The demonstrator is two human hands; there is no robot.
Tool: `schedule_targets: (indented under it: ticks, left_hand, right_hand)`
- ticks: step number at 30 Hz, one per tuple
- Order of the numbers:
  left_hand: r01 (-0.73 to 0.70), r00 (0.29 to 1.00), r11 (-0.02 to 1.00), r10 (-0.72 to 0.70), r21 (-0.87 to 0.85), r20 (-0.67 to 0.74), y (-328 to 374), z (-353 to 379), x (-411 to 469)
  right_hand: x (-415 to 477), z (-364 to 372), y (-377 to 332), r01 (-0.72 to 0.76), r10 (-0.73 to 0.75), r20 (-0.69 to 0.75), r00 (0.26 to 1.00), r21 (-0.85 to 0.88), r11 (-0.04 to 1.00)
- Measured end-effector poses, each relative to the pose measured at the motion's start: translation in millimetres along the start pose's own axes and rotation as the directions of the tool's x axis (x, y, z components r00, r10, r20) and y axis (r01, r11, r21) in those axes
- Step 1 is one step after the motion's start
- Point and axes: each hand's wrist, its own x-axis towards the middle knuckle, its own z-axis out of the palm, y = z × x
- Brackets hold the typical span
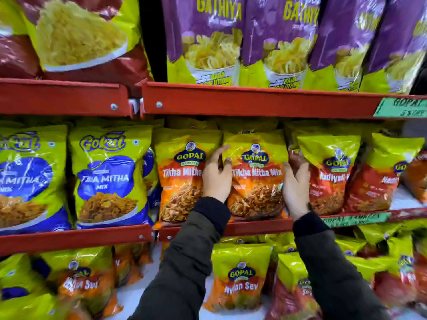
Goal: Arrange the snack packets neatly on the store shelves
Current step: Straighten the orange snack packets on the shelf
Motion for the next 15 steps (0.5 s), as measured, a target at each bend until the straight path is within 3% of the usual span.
schedule_targets:
  ticks: [2,5,9,15]
  left_hand:
    - [0.054,0.999,0.996,-0.053,-0.073,0.01,1.6,7.6,3.1]
    - [0.146,0.989,0.978,-0.143,-0.147,0.027,3.2,16.0,8.3]
    - [0.091,0.995,0.994,-0.093,-0.061,-0.027,-8.2,17.9,22.0]
    - [0.116,0.992,0.992,-0.114,0.046,-0.056,-17.8,27.9,29.2]
  right_hand:
    - [13.6,-7.6,1.2,-0.05,0.036,0.112,0.993,0.126,0.991]
    - [19.2,-12.4,-1.7,-0.054,0.012,0.239,0.971,0.17,0.984]
    - [37.9,-13.4,9.9,-0.01,-0.028,0.225,0.974,0.169,0.986]
    - [50.7,-8.1,21.7,-0.045,-0.002,0.233,0.972,0.194,0.98]
